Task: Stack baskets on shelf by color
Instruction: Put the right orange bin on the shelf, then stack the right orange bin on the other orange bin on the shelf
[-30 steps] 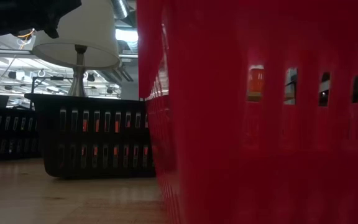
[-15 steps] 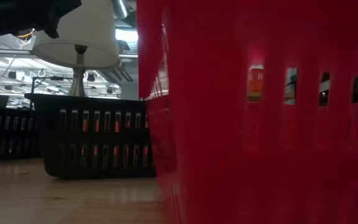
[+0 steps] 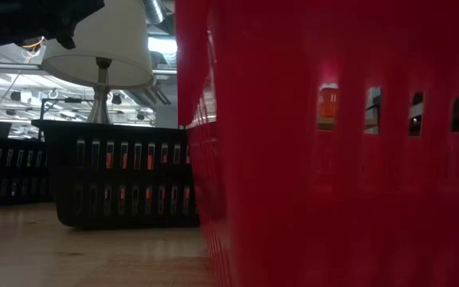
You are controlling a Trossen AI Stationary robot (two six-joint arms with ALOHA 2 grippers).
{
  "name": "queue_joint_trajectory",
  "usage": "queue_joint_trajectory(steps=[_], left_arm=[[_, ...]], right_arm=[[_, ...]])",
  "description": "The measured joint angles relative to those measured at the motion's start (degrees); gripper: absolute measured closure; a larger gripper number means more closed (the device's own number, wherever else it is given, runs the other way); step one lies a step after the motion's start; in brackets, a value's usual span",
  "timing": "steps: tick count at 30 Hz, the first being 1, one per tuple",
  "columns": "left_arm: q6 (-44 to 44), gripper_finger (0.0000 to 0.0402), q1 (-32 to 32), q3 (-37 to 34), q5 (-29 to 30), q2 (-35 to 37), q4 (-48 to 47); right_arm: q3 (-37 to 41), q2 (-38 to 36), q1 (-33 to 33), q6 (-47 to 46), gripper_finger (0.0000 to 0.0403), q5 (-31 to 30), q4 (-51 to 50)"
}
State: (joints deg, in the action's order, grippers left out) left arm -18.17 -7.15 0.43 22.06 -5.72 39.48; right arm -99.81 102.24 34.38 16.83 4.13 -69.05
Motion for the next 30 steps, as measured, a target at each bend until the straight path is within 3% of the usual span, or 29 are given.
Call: queue_joint_trajectory(steps=[3,8,20,24,30], left_arm=[[0.0,0.0401,-0.01,0.0,0.0,0.0,-0.02],[0.0,0.0401,0.0,0.0,-0.02,0.0,-0.03],[0.0,0.0401,0.0,0.0,0.0,-0.01,-0.02],[0.0,0.0401,0.0,0.0,-0.02,0.0,-0.02],[0.0,0.0401,0.01,0.0,-0.05,0.0,-0.02]], right_arm=[[0.0,0.15,0.85,0.39,0.0399,-0.54,0.84],[0.0,0.15,1.84,1.42,0.0397,-7.43,0.26],[-1.31,0.19,2.46,2.96,0.0396,-6.97,4.61],[-6.08,0.19,0.79,-0.21,0.0396,3.16,1.87],[-9.33,0.0,-5.59,-5.09,0.0396,30.87,-6.08]])
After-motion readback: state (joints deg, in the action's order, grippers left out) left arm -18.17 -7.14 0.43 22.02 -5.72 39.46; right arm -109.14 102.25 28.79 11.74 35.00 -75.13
